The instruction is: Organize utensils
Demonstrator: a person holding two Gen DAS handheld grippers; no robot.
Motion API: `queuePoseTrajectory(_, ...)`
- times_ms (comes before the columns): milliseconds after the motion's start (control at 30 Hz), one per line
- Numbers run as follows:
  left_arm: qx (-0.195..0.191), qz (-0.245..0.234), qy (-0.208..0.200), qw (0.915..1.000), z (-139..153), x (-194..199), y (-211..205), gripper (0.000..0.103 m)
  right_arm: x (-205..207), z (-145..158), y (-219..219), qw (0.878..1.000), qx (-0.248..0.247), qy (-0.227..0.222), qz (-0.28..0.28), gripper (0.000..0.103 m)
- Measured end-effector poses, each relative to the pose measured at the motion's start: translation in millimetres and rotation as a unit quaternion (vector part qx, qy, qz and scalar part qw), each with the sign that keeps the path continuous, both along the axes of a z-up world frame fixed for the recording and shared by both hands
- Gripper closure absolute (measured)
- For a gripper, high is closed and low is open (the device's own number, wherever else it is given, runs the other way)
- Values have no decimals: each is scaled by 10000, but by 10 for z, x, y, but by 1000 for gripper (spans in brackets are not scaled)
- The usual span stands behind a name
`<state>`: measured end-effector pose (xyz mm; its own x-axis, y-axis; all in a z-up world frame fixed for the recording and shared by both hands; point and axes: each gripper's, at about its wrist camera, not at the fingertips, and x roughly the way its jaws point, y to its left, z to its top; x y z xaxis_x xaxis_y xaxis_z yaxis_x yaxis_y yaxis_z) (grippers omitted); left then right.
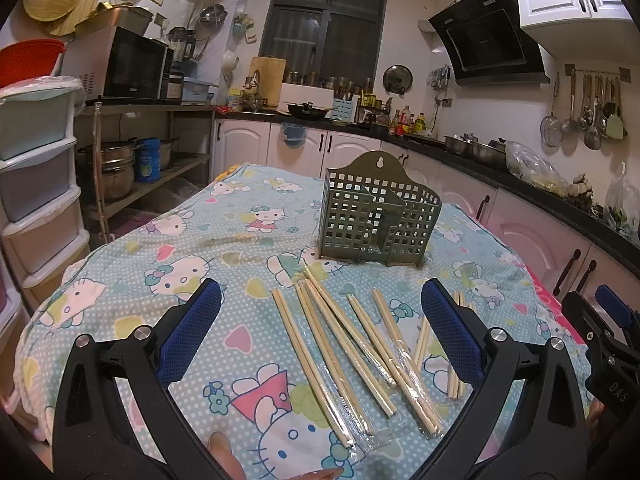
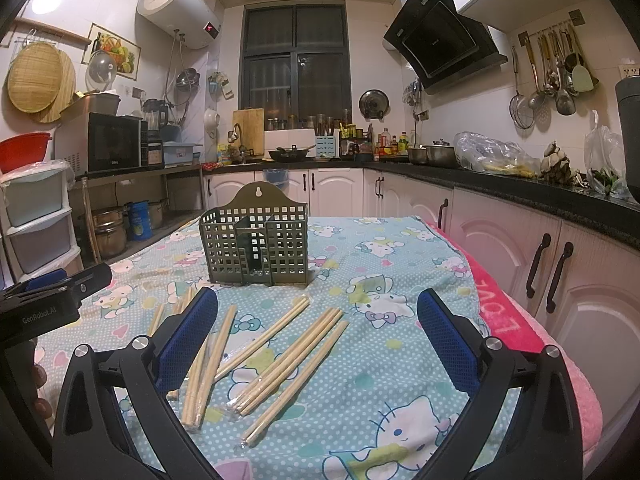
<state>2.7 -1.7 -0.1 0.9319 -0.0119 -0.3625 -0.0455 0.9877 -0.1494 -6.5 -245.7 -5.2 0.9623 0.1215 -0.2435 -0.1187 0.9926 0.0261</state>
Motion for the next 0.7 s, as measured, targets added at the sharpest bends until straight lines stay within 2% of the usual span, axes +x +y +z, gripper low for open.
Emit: queuePoseTrajectory(700, -55, 26, 61, 10000, -31, 30, 27, 11, 82, -24, 17, 9999, -98, 95, 15, 6)
